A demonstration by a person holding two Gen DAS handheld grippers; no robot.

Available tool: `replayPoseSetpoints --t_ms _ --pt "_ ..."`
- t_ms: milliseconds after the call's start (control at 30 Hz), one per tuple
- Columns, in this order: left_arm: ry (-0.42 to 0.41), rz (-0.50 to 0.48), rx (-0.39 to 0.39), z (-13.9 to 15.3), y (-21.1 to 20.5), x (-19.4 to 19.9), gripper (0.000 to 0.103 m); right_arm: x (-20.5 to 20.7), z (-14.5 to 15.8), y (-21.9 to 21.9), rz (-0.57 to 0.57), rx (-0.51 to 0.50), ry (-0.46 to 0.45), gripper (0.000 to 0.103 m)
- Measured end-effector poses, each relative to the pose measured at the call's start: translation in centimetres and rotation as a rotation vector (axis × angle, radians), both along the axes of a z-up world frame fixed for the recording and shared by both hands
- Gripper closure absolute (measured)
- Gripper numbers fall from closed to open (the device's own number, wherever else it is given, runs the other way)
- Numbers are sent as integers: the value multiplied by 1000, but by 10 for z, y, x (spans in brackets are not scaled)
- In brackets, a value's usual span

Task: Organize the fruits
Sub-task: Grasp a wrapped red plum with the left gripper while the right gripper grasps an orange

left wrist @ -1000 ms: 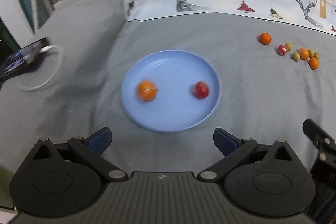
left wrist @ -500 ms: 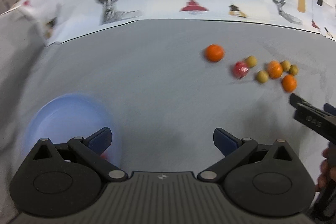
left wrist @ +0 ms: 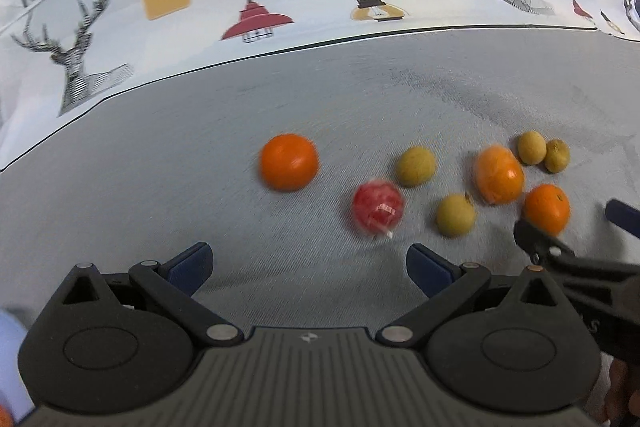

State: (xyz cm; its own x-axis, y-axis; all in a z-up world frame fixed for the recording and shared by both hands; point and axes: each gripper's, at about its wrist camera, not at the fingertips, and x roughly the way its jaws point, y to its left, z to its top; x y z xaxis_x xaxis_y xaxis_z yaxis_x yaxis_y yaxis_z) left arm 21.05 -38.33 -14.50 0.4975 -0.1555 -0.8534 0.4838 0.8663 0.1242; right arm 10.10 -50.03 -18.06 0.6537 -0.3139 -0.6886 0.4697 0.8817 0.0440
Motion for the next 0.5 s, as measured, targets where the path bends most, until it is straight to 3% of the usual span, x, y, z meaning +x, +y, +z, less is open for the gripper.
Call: replayPoseSetpoints --t_ms 200,500 --pt "27 -21 -48 -7 -15 16 0 7 -13 -10 10 -9 14 1" --pt "45 -29 -44 -17 -25 22 4 9 -13 -13 8 -14 0 1"
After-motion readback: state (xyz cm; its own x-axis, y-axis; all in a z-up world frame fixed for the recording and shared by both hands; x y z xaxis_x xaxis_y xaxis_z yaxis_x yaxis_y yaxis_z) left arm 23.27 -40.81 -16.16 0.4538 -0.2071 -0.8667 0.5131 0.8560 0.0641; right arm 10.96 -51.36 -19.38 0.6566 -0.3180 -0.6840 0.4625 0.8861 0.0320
